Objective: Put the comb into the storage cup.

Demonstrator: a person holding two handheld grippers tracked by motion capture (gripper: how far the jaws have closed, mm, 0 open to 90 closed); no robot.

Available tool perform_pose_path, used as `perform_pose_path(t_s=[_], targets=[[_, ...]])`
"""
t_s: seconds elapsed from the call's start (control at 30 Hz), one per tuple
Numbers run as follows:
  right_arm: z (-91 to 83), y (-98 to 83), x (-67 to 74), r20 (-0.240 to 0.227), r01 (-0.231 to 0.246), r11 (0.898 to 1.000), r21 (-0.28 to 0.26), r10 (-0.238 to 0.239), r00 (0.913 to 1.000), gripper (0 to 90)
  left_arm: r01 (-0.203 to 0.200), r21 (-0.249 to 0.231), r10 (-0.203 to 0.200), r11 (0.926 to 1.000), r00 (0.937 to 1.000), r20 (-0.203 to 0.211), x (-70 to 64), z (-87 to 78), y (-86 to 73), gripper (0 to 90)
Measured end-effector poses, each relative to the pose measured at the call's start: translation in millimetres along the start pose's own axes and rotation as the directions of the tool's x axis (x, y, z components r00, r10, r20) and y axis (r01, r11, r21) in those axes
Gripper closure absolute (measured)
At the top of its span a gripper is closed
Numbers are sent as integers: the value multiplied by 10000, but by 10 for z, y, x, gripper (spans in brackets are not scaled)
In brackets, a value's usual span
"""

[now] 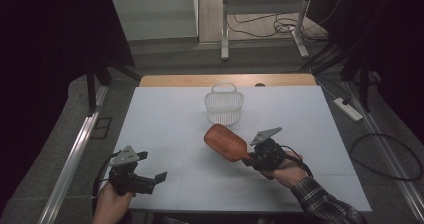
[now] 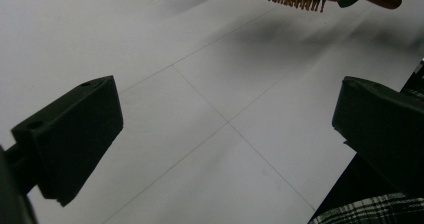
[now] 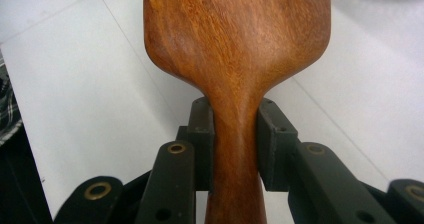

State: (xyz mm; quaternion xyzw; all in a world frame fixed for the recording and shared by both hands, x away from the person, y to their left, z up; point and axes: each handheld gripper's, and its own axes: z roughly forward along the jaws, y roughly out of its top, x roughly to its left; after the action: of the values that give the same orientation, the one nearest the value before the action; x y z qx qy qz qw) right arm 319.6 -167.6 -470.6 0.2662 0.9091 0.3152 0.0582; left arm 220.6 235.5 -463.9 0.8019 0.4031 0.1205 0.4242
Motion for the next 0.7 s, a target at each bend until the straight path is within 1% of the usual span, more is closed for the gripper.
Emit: perform_pose_path(t_s=[0.07, 0.1, 0.17, 0.2, 0.27, 0.3, 0.33, 0.4, 0.53, 0.63, 0.67, 0.7], targets=[[-13, 4, 2, -30, 1, 10000, -79, -1, 10000, 720, -115, -6, 115, 9999, 9999, 65, -3, 32, 31, 0], [-39, 10, 10, -2, 33, 9997, -245, -33, 10000, 720, -136, -94, 138, 9999, 9997, 210, -1, 55, 54, 0], [-50, 13, 11, -16, 38, 9997, -254, -39, 10000, 720, -123, -185, 128, 9998, 9995, 273, 1, 65, 68, 0], [-71, 16, 11, 9, 37, 9993, -372, -37, 10000, 720, -85, -255, 95, 9996, 9991, 405, 7, 83, 101, 0], [-89, 18, 6, -6, -39, 9989, -462, 39, 10000, 720, -72, -348, 90, 9994, 9987, 505, 13, 98, 137, 0], [-98, 18, 4, 27, -40, 9988, -496, 42, 10000, 720, -72, -348, 90, 9994, 9987, 505, 13, 98, 137, 0], [-107, 19, 1, 4, -42, 9986, -524, 43, 10000, 720, -54, -385, 78, 9992, 9981, 605, 20, 119, 173, 0], [-116, 19, 0, 7, -42, 9984, -563, 43, 10000, 720, -38, -390, 61, 9992, 9981, 607, 21, 133, 191, 0], [-154, 25, 2, 72, -24, 9973, -736, 29, 10000, 720, 11, -359, 17, 9994, 9970, 773, 21, 208, 283, 0], [-176, 29, 0, 118, -25, 9964, -847, 35, 9999, 720, 73, -419, -29, 9991, 9947, 1024, 17, 259, 350, 0], [-181, 29, 0, 127, -36, 9961, -882, 48, 9999, 720, 91, -484, -32, 9988, 9927, 1208, 16, 281, 389, 0], [-192, 29, -2, 155, -40, 9955, -952, 55, 9999, 720, 75, -525, -8, 9986, 9921, 1253, 12, 293, 416, 0]])
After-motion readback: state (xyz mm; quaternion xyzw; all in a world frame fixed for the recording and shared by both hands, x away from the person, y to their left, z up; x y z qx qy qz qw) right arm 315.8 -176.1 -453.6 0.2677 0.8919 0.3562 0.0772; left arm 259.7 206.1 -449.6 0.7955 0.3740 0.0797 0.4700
